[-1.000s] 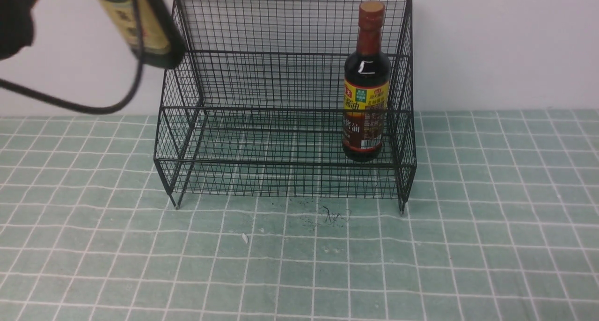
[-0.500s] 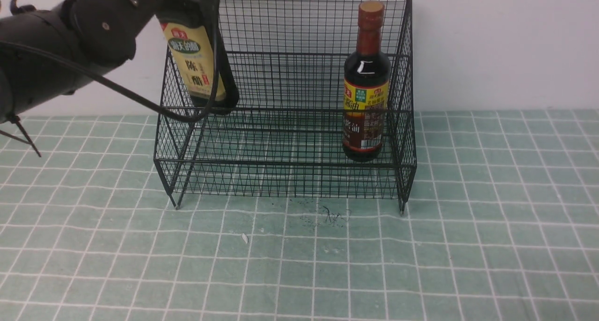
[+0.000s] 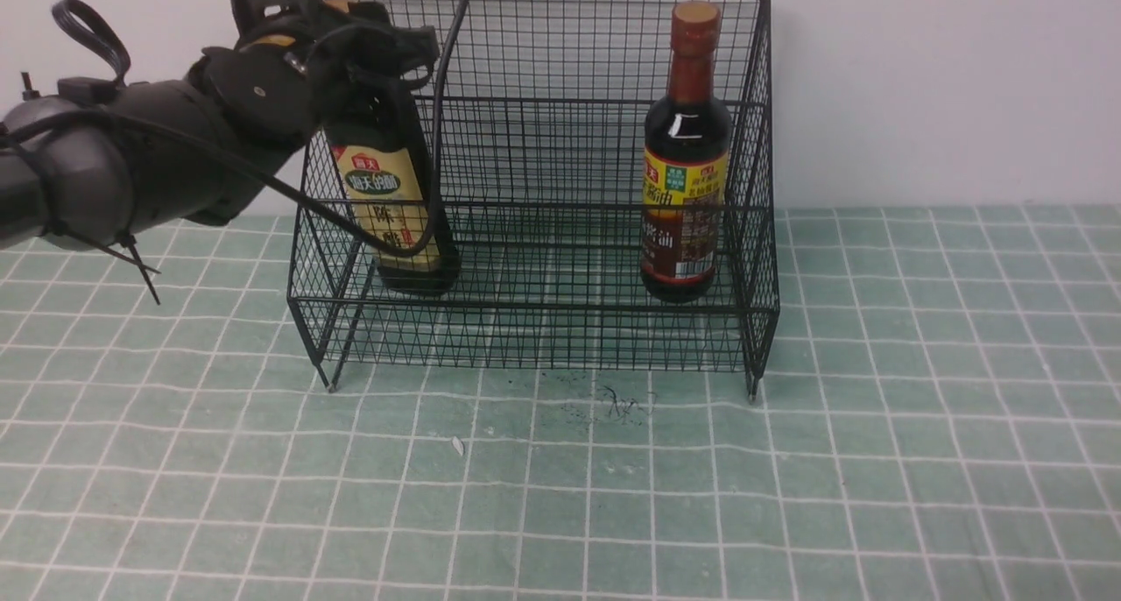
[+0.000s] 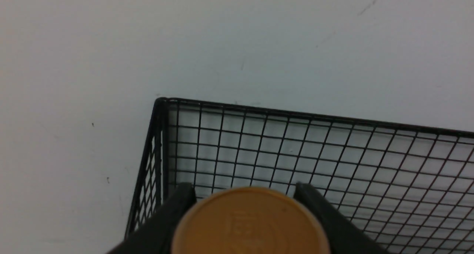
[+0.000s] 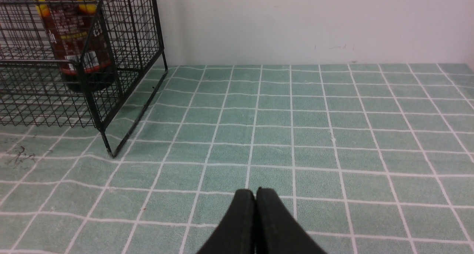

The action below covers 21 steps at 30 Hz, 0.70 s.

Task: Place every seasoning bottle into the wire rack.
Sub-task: Use the left arm to put the condiment bottle back on the shelf

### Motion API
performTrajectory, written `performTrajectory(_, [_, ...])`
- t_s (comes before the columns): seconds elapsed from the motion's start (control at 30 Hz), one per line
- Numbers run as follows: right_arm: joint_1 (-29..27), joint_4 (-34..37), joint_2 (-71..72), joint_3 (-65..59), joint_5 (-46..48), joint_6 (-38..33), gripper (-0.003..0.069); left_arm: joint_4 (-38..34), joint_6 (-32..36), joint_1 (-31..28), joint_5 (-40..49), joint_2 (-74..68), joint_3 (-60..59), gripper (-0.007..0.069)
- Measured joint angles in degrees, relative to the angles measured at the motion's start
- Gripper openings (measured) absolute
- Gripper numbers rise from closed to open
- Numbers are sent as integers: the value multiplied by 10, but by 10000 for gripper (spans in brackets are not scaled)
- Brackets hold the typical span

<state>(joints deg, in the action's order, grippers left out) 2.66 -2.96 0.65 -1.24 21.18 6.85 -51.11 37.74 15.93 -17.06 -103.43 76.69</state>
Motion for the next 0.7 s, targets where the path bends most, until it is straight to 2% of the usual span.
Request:
performTrajectory(0.07, [0,0,0,0,0,0,-12,-4,13,0,3,0,0,309])
performTrajectory(0.33, [0,0,0,0,0,0,-12,-30,91,0,11,22,6,477])
performTrajectory(0.53, [0,0,0,0,0,0,-12,-33,143,0,44,55,6,491])
performTrajectory(0.7, [0,0,0,0,0,0,-12,-33,154,0,84,94,6,486])
